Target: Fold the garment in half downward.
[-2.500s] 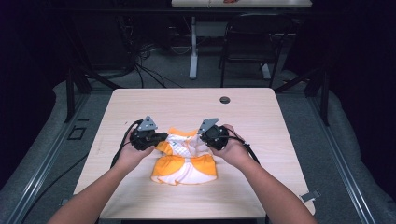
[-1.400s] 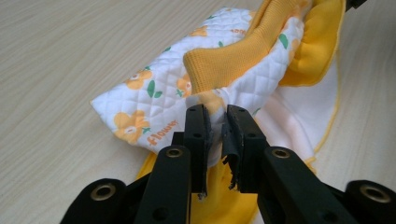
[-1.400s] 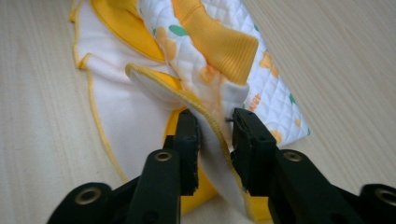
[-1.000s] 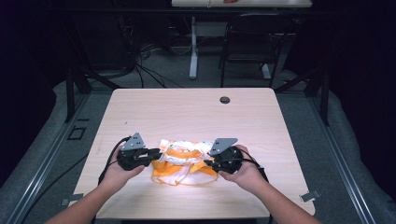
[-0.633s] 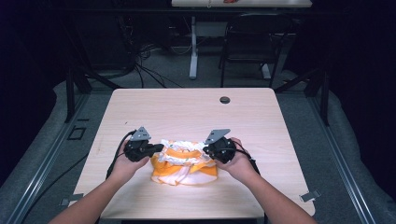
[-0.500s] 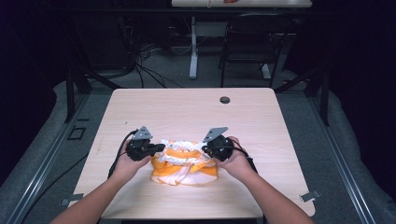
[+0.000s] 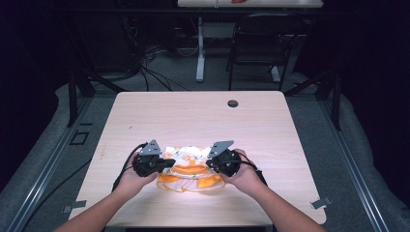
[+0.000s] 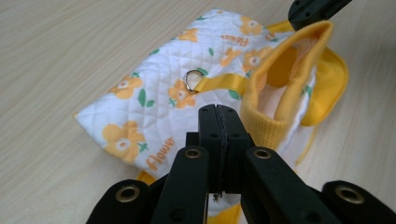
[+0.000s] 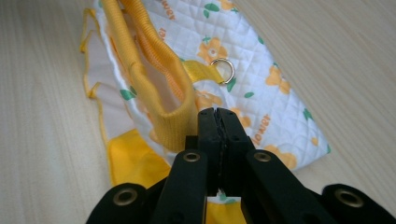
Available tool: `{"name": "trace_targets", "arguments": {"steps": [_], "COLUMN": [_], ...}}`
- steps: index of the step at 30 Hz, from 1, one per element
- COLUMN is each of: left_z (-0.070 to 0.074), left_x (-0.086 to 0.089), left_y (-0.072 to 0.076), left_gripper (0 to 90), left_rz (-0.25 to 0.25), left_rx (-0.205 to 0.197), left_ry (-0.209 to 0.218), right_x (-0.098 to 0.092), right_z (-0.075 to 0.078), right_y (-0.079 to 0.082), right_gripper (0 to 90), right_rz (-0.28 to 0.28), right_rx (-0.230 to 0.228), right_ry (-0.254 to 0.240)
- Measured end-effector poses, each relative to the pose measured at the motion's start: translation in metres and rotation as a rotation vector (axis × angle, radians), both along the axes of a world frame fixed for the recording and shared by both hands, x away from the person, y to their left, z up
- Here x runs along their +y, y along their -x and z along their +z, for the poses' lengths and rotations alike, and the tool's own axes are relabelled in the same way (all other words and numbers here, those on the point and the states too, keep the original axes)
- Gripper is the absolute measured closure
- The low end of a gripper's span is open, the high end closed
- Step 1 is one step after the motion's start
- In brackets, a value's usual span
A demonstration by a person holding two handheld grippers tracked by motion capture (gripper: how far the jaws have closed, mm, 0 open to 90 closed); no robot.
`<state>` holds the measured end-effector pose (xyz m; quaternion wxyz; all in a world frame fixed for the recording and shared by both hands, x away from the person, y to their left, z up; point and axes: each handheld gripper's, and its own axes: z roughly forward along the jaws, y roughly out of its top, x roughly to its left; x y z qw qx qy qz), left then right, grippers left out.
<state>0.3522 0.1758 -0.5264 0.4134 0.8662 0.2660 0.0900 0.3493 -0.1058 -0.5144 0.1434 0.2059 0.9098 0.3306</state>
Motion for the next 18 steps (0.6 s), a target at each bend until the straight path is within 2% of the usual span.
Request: {"name": "trace_targets", "arguments": {"steps": [6,9,15,18], "left_z": [-0.004,-0.007,-0.015,-0.019], "left_x": [0.000,0.000,0.002,0.003], "left_y": [0.011,0.014,0.021,0.025], "left_gripper": [89.8,89.8,89.8,89.8], "left_rz": [-0.024,-0.032,-0.032,-0.028], "left_rx": [0.011,0.017,0.038,0.051], "left_ry": [0.001,-0.003,0.000,0.010], "right_x": [-0.001,0.000,0.001,0.002], "right_z": [-0.003,-0.006,-0.011,-0.013], "right_y": [0.011,0.017,0.025,0.028], "right_gripper": [89.2,89.1,89.1,88.8], "right_rz": [0.019,0.035,0.046,0.059], "right_rx": [0.011,0.017,0.034,0.043], "right_ry": [-0.012,-0.002,-0.010,0.002]}}
